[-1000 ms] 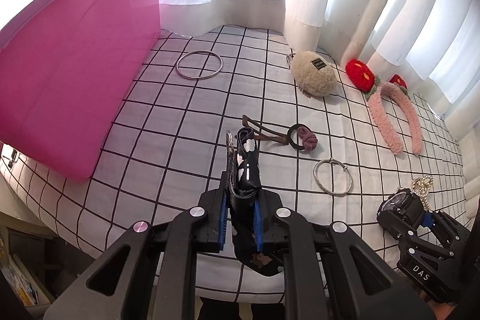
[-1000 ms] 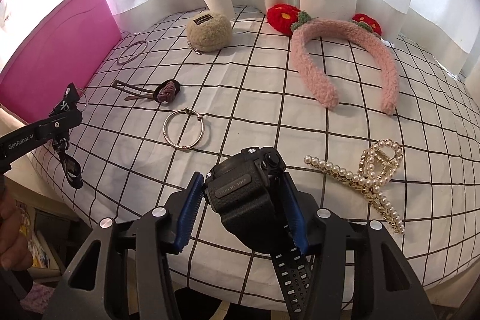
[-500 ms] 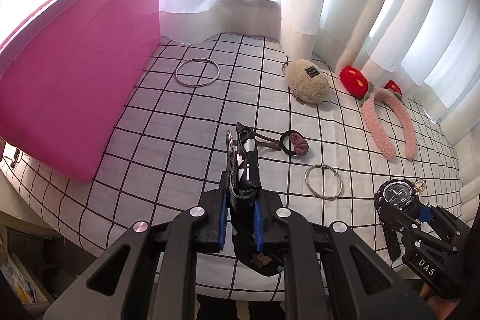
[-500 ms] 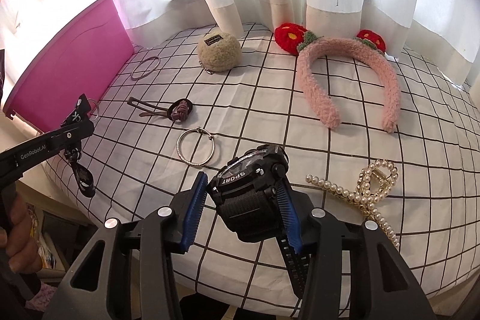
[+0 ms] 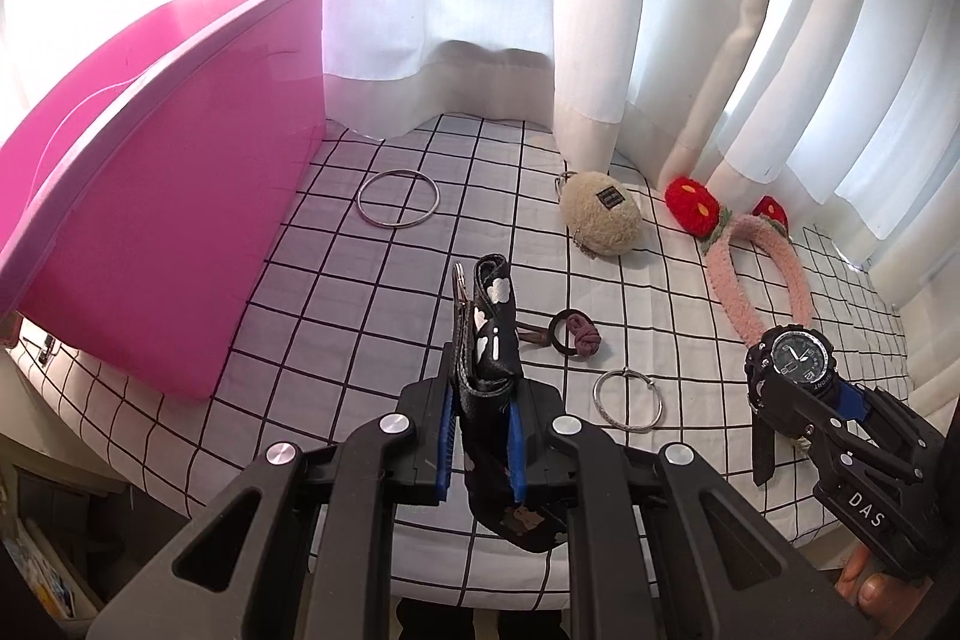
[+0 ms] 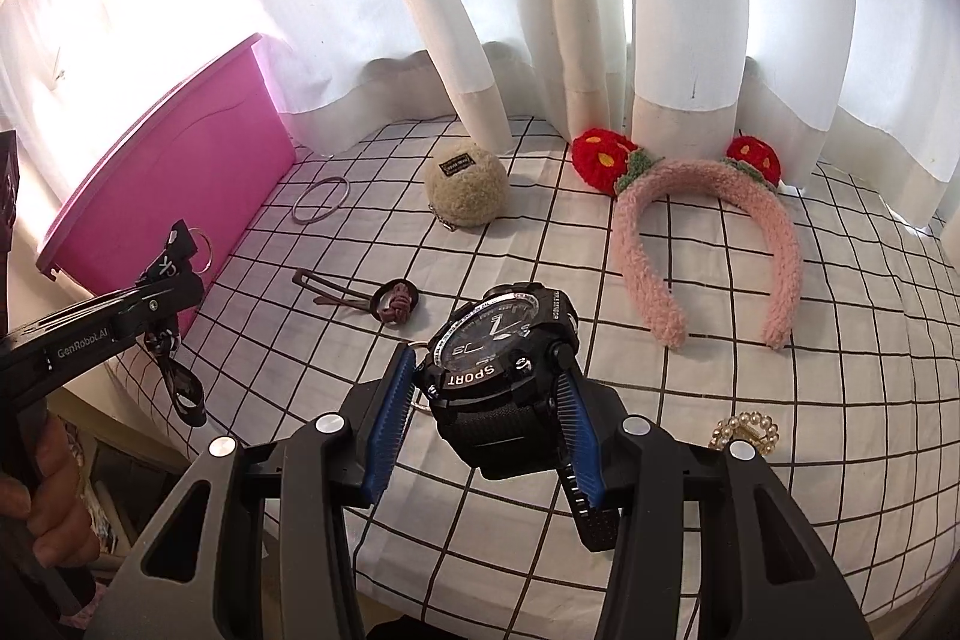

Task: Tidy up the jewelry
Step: 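Lift both held items and carry them over the pink tub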

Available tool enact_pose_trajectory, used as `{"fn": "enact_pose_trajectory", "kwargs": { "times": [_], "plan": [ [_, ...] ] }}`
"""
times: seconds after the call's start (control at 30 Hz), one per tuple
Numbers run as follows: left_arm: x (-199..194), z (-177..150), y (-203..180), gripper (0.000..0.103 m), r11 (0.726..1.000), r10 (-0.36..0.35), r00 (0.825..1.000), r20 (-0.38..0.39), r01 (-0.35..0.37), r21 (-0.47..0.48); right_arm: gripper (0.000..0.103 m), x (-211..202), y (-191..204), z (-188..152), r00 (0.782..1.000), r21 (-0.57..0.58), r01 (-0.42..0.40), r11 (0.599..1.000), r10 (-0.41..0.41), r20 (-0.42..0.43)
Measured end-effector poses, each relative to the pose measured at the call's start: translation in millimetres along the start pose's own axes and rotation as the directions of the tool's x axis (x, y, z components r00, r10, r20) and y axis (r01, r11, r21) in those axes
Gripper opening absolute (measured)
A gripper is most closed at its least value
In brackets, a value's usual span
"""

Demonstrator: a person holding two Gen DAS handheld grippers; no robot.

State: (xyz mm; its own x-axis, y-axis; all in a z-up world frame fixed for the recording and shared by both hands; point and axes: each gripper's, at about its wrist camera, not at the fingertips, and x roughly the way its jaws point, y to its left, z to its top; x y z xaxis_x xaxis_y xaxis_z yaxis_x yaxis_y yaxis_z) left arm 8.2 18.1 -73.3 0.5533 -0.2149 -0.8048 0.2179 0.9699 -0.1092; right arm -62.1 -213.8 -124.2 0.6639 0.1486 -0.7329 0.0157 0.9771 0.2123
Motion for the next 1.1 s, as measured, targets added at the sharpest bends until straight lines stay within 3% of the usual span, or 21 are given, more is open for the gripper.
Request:
{"fn": "enact_pose_trajectory", "kwargs": {
  "times": [0.43, 0.6, 0.8, 1.1],
  "plan": [
    [-62, 53, 18, 0.014, 1.0, 0.007, 0.988, 0.154, -0.003, -0.028, 0.045, -34, 44, 82, 0.984, -0.109, -0.082, 0.991, 0.098, 0.15],
    [-90, 81, 42, 0.014, 0.997, 0.044, 0.973, 0.228, -0.029, -0.069, 0.045, -42, 79, 125, 0.964, -0.175, -0.144, 0.974, 0.178, 0.197],
    [-119, 112, 88, 0.014, 0.989, 0.122, 0.942, 0.313, -0.089, -0.119, 0.045, -36, 139, 175, 0.934, -0.277, -0.235, 0.932, 0.295, 0.202],
    [-117, 138, 176, 0.014, 0.951, 0.251, 0.933, 0.257, -0.187, -0.248, 0.045, 0, 246, 233, 0.888, -0.402, -0.365, 0.839, 0.443, 0.119]
  ]
}}
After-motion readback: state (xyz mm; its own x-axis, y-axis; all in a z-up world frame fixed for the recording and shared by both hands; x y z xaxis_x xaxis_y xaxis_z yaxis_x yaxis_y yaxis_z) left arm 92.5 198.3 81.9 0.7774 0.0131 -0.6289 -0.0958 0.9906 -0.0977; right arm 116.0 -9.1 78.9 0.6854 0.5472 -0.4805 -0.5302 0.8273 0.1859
